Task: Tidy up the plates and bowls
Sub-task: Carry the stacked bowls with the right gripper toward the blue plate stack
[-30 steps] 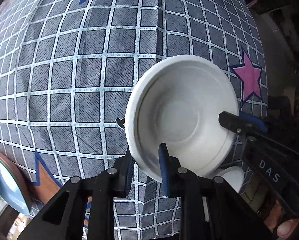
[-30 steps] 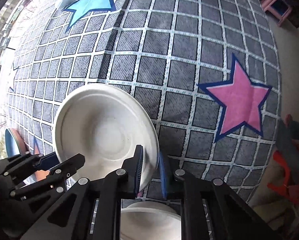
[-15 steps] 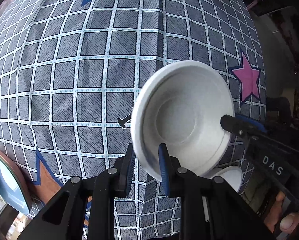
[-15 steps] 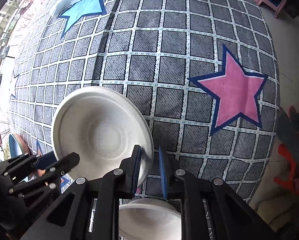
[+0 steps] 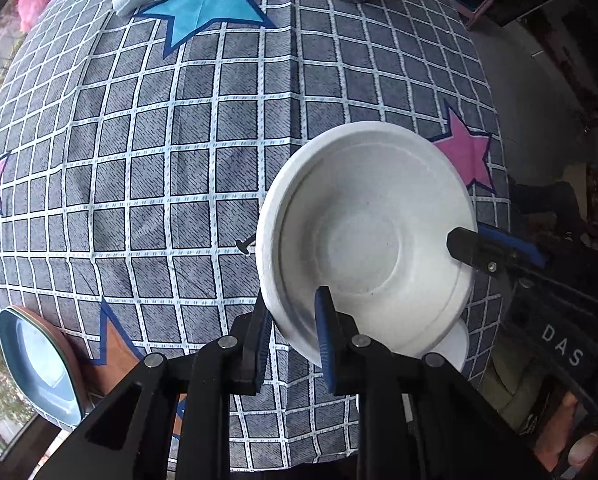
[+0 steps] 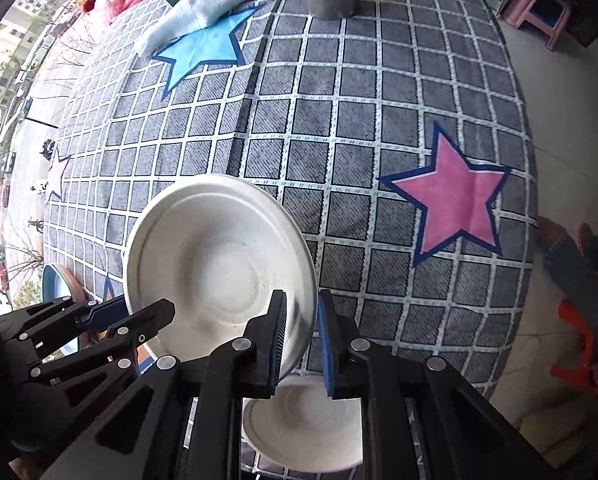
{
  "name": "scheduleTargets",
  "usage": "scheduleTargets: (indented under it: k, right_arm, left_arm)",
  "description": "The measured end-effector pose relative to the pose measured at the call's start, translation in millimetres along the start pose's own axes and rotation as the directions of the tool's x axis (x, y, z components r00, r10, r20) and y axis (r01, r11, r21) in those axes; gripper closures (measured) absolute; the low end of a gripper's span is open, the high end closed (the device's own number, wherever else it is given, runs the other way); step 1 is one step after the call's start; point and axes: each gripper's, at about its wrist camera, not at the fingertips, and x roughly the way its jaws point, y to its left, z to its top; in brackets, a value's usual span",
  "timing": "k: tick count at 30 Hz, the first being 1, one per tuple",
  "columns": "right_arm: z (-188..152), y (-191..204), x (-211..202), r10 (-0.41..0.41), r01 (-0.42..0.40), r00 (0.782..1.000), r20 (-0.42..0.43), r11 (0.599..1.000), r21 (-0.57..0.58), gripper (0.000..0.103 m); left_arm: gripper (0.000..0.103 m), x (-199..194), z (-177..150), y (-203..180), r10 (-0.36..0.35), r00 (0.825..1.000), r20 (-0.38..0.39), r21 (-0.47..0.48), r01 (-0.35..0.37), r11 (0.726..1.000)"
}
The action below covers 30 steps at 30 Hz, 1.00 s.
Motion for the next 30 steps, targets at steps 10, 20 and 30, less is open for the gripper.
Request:
scheduleTargets:
  k: [10,20,30]
  right_arm:
    - [-50,-24,-23,-0.013,0.012,1.0,0.022,0.999,0.036,0.086]
    - [-114,-54,-34,-0.011,0.009,1.0,0.009,0.993,0.119,0.086]
    - [-139,-56,-48,-0.019,0.015,0.999,0.032,0.99,0.141,0.086]
  left_arm:
    - [0.079,-3,-39,-43,0.019,1.0,-0.01,0.118,-0.018,0.993]
    - [0.079,9,-74,-72,0.046,0.999,-0.014,0.248,-0.041,0.968]
    - [0.079,4,-93,-80,0.063,0.998,-0.01,0.311,-0.057,0.949]
